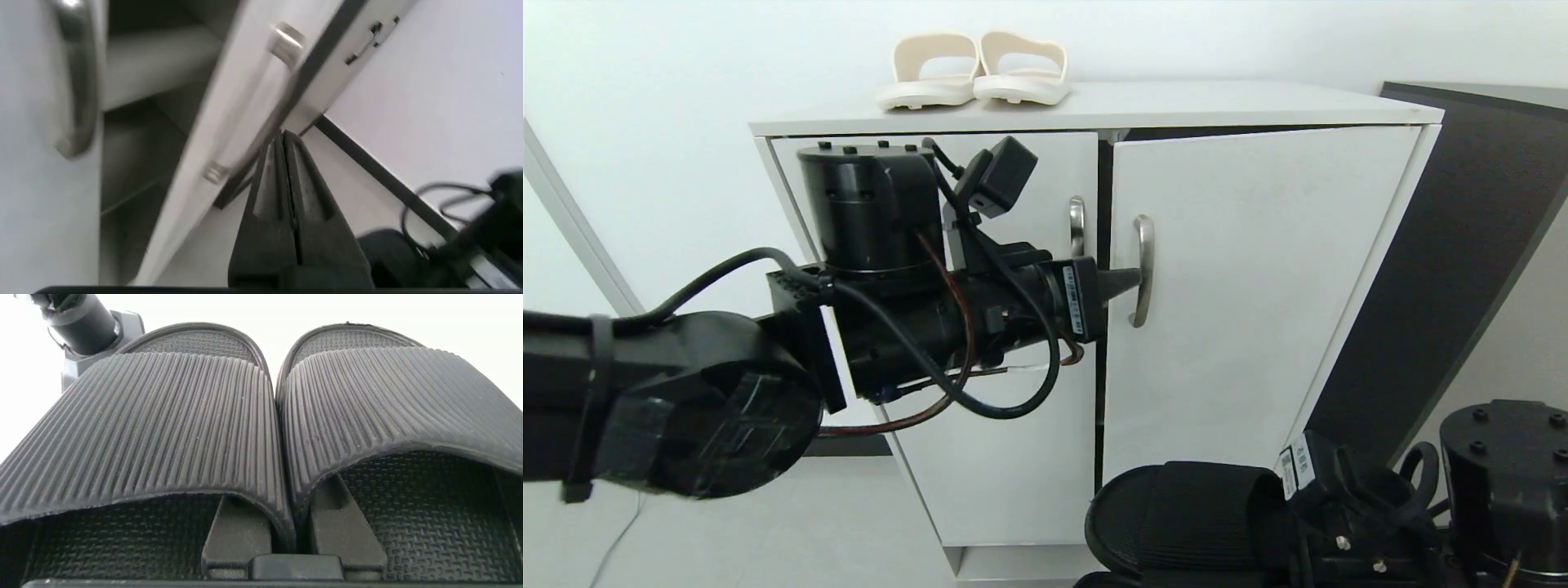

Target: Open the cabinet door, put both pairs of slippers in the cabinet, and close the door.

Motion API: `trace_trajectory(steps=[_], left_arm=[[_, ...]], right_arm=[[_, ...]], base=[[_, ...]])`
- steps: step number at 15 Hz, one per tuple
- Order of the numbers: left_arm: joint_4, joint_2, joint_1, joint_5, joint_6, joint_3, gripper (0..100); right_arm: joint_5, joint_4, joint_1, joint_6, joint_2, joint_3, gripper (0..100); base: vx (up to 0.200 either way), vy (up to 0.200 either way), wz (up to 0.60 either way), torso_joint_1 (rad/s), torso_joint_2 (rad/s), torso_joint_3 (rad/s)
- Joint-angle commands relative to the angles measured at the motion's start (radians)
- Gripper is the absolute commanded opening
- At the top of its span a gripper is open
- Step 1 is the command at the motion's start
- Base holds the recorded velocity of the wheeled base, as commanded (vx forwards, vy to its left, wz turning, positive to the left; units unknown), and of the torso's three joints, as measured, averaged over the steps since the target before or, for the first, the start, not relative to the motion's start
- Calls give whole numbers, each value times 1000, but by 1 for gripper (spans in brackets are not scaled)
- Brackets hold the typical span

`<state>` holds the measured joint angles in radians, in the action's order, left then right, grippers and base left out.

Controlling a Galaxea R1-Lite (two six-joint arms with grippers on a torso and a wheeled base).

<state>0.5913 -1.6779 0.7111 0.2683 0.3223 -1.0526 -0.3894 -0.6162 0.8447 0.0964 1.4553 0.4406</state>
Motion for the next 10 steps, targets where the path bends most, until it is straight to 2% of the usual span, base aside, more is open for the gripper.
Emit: trace_trajectory(steps=[1,5,10], left_arm=[[13,92,8,2,0,78,0],[18,81,-42,3,7,82,0],[145,-51,-96,15,9,26,0]], right_arm=[[-2,0,1,2,-7,-3,0],[-2,0,1,8,-4,-3,0],[1,1,1,16,2,-5,0]], base=[[0,0,0,0,0,0],[0,0,0,0,0,0],[0,0,0,0,0,0]])
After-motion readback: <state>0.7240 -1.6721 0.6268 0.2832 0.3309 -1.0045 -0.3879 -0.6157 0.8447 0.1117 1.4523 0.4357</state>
